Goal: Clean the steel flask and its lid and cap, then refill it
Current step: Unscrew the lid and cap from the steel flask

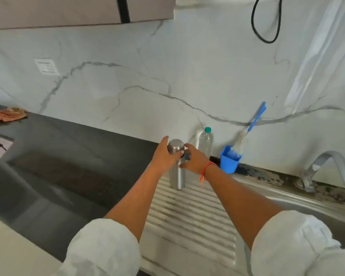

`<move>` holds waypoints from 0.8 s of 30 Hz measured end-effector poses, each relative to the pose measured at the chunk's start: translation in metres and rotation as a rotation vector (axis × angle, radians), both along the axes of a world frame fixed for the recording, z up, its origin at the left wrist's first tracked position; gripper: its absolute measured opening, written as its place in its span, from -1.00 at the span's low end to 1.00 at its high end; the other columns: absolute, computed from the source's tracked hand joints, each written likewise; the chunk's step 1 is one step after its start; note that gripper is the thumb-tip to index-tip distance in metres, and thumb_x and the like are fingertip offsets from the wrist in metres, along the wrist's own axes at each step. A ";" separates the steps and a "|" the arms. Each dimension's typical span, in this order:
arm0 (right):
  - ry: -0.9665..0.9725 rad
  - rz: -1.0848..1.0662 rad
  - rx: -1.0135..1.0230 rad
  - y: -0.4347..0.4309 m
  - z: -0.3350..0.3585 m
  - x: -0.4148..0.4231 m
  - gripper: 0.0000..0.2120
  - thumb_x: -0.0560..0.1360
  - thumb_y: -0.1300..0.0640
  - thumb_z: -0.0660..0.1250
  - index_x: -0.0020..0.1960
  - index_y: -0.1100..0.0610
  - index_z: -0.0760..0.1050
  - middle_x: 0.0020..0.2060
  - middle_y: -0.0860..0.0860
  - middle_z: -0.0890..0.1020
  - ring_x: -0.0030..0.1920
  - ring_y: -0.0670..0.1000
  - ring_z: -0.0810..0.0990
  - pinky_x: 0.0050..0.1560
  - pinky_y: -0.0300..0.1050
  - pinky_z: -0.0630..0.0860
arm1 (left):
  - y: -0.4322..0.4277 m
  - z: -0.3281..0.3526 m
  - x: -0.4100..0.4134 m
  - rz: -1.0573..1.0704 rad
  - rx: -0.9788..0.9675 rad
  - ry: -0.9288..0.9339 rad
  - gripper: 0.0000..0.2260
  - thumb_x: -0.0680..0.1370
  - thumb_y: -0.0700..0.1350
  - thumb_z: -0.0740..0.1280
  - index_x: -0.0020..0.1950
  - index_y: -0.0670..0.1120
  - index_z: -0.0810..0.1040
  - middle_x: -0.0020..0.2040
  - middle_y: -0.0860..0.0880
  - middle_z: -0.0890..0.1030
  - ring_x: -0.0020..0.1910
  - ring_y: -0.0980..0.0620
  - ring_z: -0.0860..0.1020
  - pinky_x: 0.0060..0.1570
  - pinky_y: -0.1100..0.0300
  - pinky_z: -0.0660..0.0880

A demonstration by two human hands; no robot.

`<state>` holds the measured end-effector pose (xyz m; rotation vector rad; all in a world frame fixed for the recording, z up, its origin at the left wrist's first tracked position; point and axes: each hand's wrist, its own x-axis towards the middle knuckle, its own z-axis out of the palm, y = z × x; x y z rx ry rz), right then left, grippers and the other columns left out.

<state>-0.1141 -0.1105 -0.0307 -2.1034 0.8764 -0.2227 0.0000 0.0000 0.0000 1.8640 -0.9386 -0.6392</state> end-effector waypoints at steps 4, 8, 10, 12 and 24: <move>-0.090 -0.030 0.130 0.001 -0.016 0.004 -0.18 0.35 0.09 0.61 0.51 0.03 0.29 0.33 -0.06 0.52 0.35 0.00 0.48 0.33 -0.04 0.46 | -0.009 -0.004 0.012 -0.028 0.018 -0.056 -0.27 0.52 0.00 0.55 0.60 -0.03 0.29 0.39 -0.03 0.49 0.36 -0.05 0.49 0.33 0.08 0.46; -0.183 -0.066 0.136 0.002 -0.030 0.007 -0.29 0.32 0.06 0.62 0.40 0.04 0.43 0.21 -0.10 0.60 0.23 -0.06 0.57 0.32 -0.02 0.51 | -0.009 -0.015 0.010 0.016 -0.074 -0.110 -0.41 0.47 -0.07 0.59 0.45 -0.05 0.46 0.26 0.01 0.57 0.24 -0.03 0.54 0.29 0.05 0.52; -0.251 -0.112 0.139 0.003 -0.035 0.002 -0.33 0.27 0.05 0.65 0.32 0.04 0.50 0.12 -0.10 0.66 0.15 -0.09 0.62 0.26 -0.01 0.56 | -0.003 -0.017 0.003 0.015 -0.105 -0.111 -0.44 0.46 -0.08 0.60 0.41 -0.05 0.50 0.21 0.04 0.58 0.20 -0.01 0.56 0.23 0.12 0.53; -0.299 -0.115 0.121 0.008 -0.032 -0.012 -0.33 0.27 0.07 0.67 0.33 0.05 0.51 0.12 -0.11 0.67 0.15 -0.12 0.62 0.22 -0.09 0.57 | 0.004 -0.017 -0.010 0.010 -0.131 -0.114 -0.44 0.45 -0.09 0.61 0.40 -0.04 0.51 0.21 0.05 0.59 0.19 0.02 0.56 0.22 0.16 0.53; -0.379 -0.031 0.173 0.062 -0.022 -0.172 -0.52 0.28 0.04 0.66 0.16 -0.08 0.61 0.03 -0.11 0.70 0.07 -0.05 0.67 0.16 0.04 0.62 | 0.061 -0.001 -0.141 -0.110 -0.174 0.002 -0.49 0.36 -0.09 0.67 0.25 0.10 0.60 0.10 0.17 0.68 0.10 0.24 0.61 0.08 0.38 0.56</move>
